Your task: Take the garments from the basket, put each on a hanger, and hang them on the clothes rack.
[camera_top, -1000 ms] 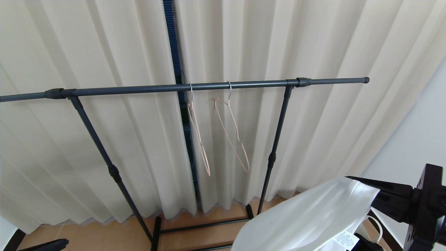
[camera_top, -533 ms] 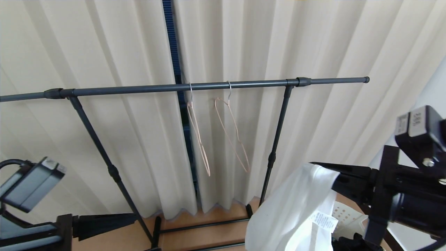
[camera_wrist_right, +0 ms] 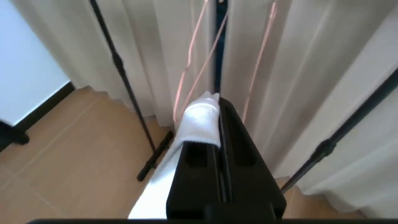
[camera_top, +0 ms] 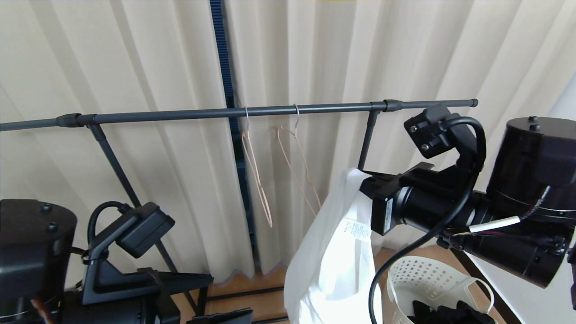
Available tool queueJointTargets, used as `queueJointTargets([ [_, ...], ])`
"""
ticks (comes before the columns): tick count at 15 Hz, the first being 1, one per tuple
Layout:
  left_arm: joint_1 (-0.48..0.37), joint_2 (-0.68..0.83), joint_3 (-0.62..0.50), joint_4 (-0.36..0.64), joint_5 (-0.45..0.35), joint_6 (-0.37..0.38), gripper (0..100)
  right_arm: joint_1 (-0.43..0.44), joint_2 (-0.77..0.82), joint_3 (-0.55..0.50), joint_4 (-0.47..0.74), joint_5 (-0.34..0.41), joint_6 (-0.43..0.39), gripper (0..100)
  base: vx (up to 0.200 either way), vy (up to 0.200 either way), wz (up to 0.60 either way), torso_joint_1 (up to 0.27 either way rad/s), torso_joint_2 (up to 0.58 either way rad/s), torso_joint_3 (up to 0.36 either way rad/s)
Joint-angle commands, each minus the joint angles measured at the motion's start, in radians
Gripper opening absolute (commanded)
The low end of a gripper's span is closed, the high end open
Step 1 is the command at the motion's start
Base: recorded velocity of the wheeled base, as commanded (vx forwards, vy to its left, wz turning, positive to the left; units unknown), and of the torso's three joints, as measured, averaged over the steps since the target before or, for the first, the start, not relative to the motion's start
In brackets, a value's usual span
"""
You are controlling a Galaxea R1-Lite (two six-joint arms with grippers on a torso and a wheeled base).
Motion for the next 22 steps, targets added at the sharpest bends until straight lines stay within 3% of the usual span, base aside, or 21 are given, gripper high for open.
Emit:
queueJointTargets([
  [1, -0.031, 0.092, -0.045, -0.008, 0.02, 0.001, 100, -0.003, 0.053, -0.01, -0.01, -0.033, 0.001, 0, 0.0, 0.0, 0.0, 0.0, 0.0, 0.0],
  [4, -0.106, 0.264, -0.086, -0.157, 0.172, 0.002, 100, 0.04, 0.045, -0.019, -0.011, -0.136, 0.001, 0, 0.0, 0.0, 0.0, 0.0, 0.0, 0.0],
  [5, -0.114, 0.284, -0.088, -0.179, 0.197, 0.002, 100, 0.04, 0.047, -0.021, -0.011, -0.141, -0.001, 0, 0.0, 0.0, 0.0, 0.0, 0.0, 0.0],
  [6, -0.152, 0.357, -0.097, -0.258, 0.28, 0.002, 100, 0.046, 0.052, -0.021, -0.011, -0.147, -0.001, 0, 0.0, 0.0, 0.0, 0.0, 0.0, 0.0],
  [7, -0.169, 0.376, -0.099, -0.277, 0.297, 0.001, 100, 0.054, 0.055, -0.021, -0.011, -0.15, -0.001, 0, 0.0, 0.0, 0.0, 0.0, 0.0, 0.0],
  [12, -0.197, 0.508, -0.18, -0.283, 0.329, 0.001, 100, 0.104, 0.082, -0.034, -0.011, -0.245, -0.001, 0, 0.0, 0.0, 0.0, 0.0, 0.0, 0.0],
  [22, -0.168, 0.649, -0.303, -0.346, 0.645, -0.044, 100, 0.126, 0.047, -0.024, -0.01, -0.246, -0.004, 0, 0.0, 0.0, 0.0, 0.0, 0.0, 0.0],
])
